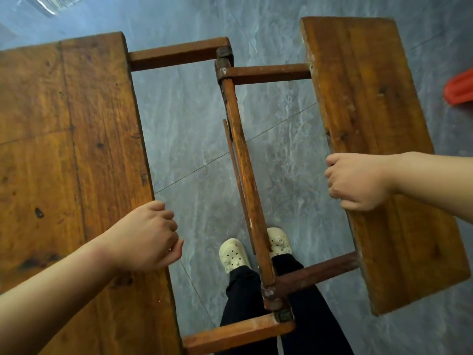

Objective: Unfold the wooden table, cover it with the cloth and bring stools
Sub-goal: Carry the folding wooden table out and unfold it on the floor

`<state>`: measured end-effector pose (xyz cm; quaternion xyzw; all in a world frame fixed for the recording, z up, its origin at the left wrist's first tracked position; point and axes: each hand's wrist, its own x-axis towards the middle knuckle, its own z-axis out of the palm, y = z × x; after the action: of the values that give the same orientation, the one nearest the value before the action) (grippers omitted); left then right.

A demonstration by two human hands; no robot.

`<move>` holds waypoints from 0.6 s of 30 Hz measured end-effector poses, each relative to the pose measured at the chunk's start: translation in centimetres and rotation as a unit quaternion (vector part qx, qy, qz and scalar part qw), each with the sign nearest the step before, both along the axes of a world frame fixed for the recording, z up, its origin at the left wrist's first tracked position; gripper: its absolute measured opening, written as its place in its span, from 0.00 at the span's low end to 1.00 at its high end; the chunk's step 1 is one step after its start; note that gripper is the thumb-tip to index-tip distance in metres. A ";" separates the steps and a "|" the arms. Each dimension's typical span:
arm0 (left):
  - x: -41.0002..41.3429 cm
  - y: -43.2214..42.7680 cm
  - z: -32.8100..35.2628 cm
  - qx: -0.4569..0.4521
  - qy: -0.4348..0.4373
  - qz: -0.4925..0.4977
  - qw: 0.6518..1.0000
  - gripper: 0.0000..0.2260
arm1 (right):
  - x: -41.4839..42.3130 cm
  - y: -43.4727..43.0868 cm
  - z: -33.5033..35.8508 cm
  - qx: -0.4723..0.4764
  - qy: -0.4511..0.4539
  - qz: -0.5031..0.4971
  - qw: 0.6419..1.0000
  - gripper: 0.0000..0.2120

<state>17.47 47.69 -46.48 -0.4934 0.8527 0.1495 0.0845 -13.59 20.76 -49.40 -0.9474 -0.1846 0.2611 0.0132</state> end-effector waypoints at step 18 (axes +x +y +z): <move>-2.9 -0.6 1.0 -0.037 0.007 0.003 0.999 0.22 | 2.0 3.7 2.8 -0.022 -0.048 0.001 0.999 0.19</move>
<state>14.56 47.08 -45.48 -0.4977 0.8567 0.1215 0.0597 -11.61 24.43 -46.65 -0.9586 -0.1807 0.2196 -0.0165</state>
